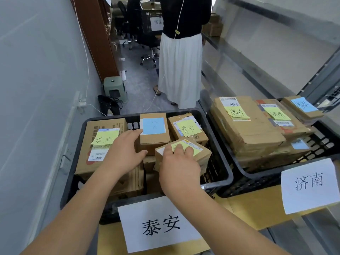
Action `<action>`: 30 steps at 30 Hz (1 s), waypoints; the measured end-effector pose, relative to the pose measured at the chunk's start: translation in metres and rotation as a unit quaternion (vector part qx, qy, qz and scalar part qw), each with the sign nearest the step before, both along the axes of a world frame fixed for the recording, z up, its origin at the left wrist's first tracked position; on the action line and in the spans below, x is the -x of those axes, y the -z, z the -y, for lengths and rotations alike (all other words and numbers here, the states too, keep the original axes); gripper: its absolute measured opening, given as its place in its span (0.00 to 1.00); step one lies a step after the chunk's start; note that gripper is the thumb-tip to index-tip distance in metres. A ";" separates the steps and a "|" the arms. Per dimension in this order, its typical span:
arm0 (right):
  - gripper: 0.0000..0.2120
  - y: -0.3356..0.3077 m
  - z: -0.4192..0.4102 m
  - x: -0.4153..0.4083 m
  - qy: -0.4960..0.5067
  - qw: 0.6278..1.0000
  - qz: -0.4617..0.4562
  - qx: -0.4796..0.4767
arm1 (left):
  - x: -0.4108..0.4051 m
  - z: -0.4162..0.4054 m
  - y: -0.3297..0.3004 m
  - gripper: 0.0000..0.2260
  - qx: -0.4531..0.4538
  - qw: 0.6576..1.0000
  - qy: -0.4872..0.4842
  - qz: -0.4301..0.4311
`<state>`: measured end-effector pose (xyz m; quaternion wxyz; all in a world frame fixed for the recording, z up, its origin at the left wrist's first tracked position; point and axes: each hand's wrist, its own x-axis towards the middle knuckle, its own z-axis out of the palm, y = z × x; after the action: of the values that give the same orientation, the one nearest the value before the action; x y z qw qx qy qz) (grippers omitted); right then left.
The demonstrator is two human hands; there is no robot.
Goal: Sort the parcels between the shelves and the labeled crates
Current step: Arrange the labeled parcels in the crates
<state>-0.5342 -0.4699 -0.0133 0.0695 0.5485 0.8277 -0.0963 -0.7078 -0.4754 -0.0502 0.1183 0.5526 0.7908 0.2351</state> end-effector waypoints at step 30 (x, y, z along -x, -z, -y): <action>0.21 0.060 -0.014 0.050 -0.043 0.998 0.052 0.009 | 0.002 0.054 -0.009 0.29 0.031 0.998 -0.047 0.001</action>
<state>-0.5840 -0.4555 -0.0731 0.1216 0.5160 0.8449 -0.0715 -0.7097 -0.5289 -0.0410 0.1250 0.5104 0.8228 0.2163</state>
